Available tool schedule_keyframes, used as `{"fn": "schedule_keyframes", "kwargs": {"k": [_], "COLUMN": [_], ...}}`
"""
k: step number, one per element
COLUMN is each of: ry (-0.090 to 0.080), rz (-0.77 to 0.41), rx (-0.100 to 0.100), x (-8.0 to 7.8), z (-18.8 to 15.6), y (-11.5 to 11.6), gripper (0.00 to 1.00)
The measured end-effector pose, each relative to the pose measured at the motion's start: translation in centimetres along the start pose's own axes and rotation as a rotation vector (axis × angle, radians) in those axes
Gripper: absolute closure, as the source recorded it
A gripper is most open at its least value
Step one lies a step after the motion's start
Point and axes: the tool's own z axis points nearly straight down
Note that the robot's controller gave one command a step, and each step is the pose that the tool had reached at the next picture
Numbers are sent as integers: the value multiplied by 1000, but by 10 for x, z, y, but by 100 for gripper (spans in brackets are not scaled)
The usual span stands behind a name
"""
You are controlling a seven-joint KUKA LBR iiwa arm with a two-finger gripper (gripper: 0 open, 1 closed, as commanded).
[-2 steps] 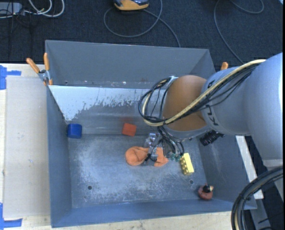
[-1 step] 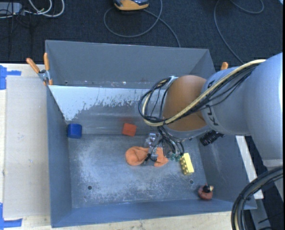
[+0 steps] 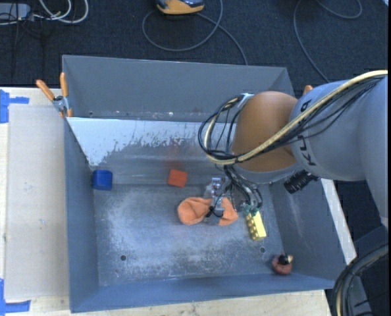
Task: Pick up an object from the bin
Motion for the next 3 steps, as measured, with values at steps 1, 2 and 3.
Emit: {"fn": "schedule_keyframes", "kwargs": {"k": [1,2,3], "ry": [-7,-2,-9], "rz": [13,-3,25], "rx": [-2,0,-2], "x": [-18,-13,-15], "z": [-57,-93,-240], "y": [15,25,84], "gripper": [100,100,100]}}
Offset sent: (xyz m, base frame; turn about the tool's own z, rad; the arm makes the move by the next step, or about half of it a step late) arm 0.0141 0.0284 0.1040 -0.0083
